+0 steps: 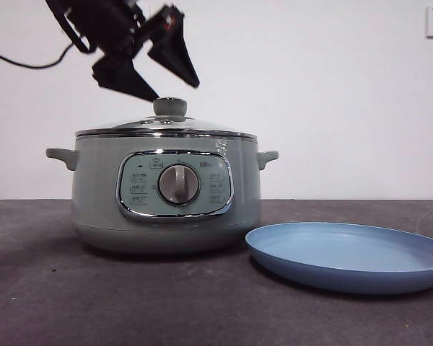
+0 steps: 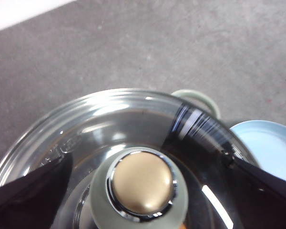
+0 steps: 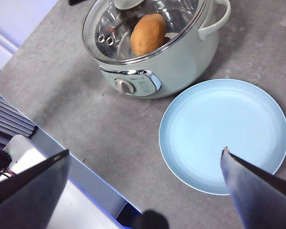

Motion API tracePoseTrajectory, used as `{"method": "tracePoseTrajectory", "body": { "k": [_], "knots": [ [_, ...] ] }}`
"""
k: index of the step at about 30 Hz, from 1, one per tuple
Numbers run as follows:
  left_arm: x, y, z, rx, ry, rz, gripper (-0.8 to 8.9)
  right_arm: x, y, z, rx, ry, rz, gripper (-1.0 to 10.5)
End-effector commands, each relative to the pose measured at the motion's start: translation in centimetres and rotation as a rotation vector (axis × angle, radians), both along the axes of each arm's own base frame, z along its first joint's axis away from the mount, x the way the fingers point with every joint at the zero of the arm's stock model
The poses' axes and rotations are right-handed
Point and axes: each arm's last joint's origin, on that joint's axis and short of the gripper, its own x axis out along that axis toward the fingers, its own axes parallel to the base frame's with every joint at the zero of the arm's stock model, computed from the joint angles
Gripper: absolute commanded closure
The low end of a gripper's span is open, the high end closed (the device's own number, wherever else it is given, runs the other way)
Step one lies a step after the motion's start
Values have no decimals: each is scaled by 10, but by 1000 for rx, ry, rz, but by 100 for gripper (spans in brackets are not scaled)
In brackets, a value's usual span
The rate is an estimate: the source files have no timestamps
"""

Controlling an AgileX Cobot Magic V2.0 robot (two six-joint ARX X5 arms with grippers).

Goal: Take the potato out from the steamer,put the potato on the plate,close the lid

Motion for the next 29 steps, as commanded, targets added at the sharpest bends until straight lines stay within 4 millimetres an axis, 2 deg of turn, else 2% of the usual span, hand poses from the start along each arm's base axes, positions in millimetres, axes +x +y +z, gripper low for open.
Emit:
{"method": "tracePoseTrajectory", "body": {
  "k": [1,6,10,14,17,21,25,27,29],
  "knots": [
    [6,-3,-9,15,2,-6,248,0,0,1,4,-4,-2,348],
    [11,-4,-18,39,23,10,248,0,0,2,4,-9,-3,348],
    [10,-5,-19,42,28,9,270,1,0,2,4,-12,-3,348],
    [9,-4,-21,49,46,9,415,1,0,2,5,-19,-3,348],
    [9,-4,-22,55,61,9,422,1,0,2,5,-19,-3,348],
    [8,-4,-22,54,61,7,573,1,0,2,6,-23,-4,348],
    [9,-4,-21,53,58,7,607,1,0,3,5,-25,-4,348],
    [9,-4,-21,50,53,8,673,2,0,3,4,-25,-6,348],
    [9,-5,-20,42,47,11,778,2,0,3,4,-25,-6,348]
  ]
}}
